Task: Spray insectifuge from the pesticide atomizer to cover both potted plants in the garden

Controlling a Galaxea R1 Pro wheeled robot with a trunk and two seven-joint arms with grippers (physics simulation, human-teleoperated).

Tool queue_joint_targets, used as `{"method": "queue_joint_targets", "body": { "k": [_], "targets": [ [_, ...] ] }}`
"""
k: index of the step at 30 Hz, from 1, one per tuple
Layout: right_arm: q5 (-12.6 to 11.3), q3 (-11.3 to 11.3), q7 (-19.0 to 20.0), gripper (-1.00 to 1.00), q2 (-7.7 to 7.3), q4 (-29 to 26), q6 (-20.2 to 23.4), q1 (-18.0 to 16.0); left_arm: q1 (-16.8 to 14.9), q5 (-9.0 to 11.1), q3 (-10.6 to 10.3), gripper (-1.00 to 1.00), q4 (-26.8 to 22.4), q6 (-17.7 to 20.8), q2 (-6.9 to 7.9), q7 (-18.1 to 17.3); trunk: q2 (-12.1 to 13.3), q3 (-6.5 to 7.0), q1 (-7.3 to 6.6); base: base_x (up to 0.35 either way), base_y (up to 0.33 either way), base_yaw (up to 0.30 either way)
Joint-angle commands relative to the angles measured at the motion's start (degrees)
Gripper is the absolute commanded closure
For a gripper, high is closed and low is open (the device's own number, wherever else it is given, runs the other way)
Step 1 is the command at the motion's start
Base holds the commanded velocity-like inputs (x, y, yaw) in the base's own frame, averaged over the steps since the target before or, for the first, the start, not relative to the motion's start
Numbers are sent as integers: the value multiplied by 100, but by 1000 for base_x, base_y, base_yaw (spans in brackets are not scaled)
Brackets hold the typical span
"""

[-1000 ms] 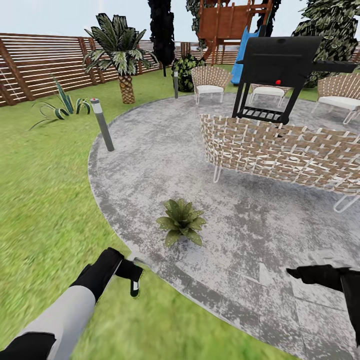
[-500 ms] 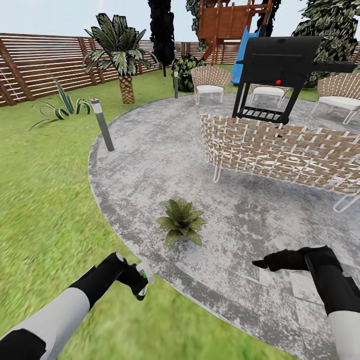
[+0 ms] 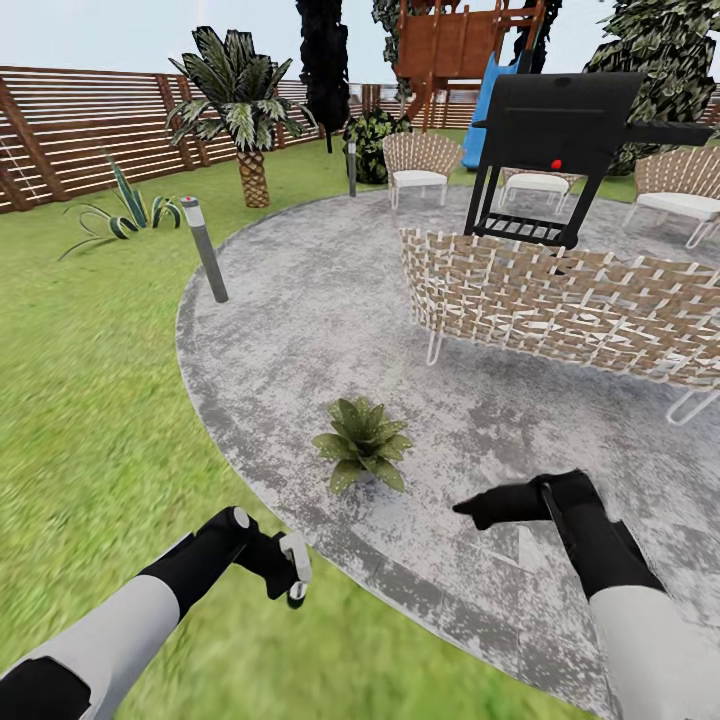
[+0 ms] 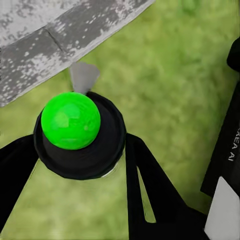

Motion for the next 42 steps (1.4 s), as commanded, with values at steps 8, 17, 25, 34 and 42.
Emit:
{"method": "queue_joint_targets", "body": {
  "k": [8,17,25,34,42],
  "targets": [
    [-14,687,54,100,228,-37,35,-5,-3,3,-15,100,-21,-456,2,-11,-2,-5,-1,0,0,0],
    [-16,717,61,100,738,-232,40,-5,-3,-455,-12,100,-6,-594,-202,-28,-2,-5,-1,0,0,0],
    [-16,888,54,100,905,-267,44,-5,-7,-835,-12,100,-22,-125,-618,-192,-2,-5,-1,0,0,0],
    [-16,1158,54,100,929,-276,44,-5,-54,-848,-12,100,-39,-37,-988,-212,-2,-5,-1,0,0,0],
    [-16,1159,54,100,945,-276,44,-5,-75,-839,-12,100,-75,33,-1211,-213,-2,-5,-1,0,0,0]
  ]
}}
